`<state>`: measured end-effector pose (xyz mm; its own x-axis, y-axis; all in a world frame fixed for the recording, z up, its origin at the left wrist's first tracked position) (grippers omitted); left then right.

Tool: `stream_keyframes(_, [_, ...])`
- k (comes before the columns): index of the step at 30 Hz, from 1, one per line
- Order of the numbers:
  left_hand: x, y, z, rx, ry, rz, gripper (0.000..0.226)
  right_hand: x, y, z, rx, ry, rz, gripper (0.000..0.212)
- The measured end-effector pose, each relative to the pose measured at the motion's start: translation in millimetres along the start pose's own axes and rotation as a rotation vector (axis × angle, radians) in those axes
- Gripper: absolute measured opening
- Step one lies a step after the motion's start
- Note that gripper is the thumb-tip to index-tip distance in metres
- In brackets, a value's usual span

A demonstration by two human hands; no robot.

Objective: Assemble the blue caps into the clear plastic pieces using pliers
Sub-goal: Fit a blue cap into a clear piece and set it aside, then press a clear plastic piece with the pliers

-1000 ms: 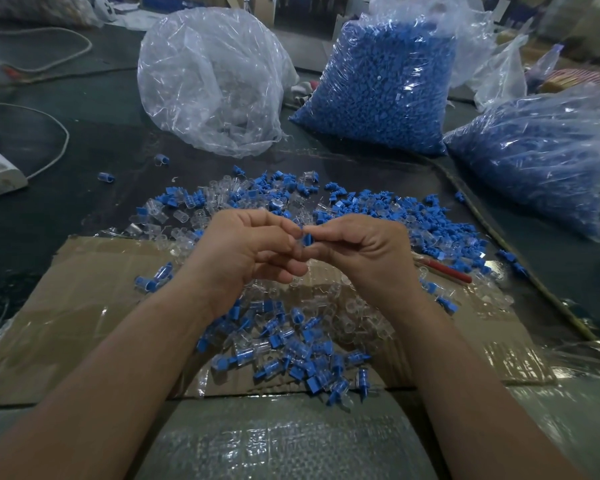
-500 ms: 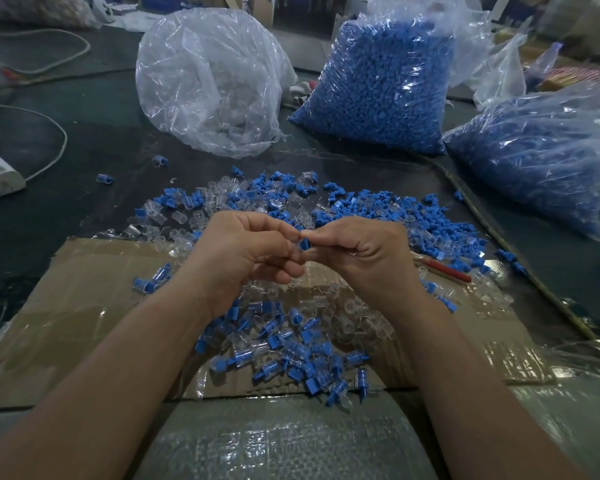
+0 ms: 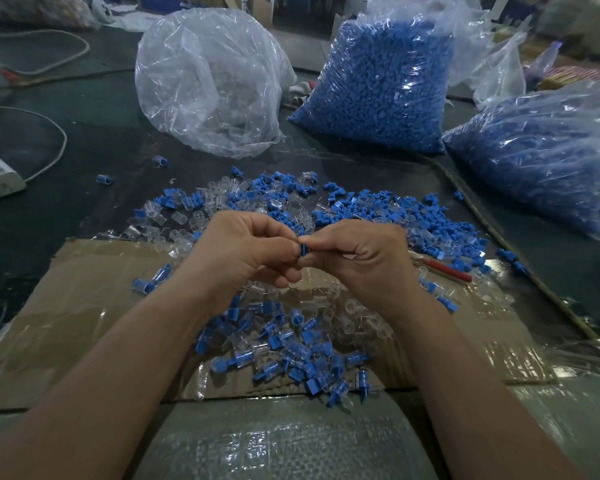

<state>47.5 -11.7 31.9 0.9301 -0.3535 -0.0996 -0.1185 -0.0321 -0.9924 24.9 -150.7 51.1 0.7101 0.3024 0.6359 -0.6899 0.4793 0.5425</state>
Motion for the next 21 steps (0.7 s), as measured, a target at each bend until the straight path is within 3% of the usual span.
stream_keyframes(3, [-1, 0, -1, -0.021, -0.007, -0.011, 0.007, 0, -2, 5, -0.051, 0.038, -0.140, 0.031])
stream_keyframes(8, [0, 0, 0, -0.078, -0.039, -0.038, 0.004, -7, -34, 51, -0.357, -0.036, -0.598, 0.040])
stream_keyframes(10, [0, 0, 1, -0.088, -0.041, -0.044, 0.003, -16, -51, 69, -0.487, 0.036, -0.777, 0.047])
stream_keyframes(13, [1, 0, 1, -0.100, -0.049, -0.047, 0.004, -29, -64, 75, -0.537, 0.287, -1.004, 0.062])
stream_keyframes(16, [1, 0, 1, -0.106, -0.053, -0.051, 0.004, -33, -65, 69, -0.541, 0.474, -1.060, 0.057])
stream_keyframes(21, [0, 0, 0, -0.114, -0.044, -0.055, 0.007, -33, -61, 72, -0.464, 0.516, -1.058, 0.055])
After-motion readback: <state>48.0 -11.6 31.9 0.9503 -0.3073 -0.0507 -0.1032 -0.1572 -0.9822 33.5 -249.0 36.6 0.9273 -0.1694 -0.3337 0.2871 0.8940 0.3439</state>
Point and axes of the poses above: each hand's wrist, its own x-axis towards the middle knuckle, its own z-axis out of the back of the hand, y = z × x, the point moved 4 cm from there along x, towards the middle knuckle
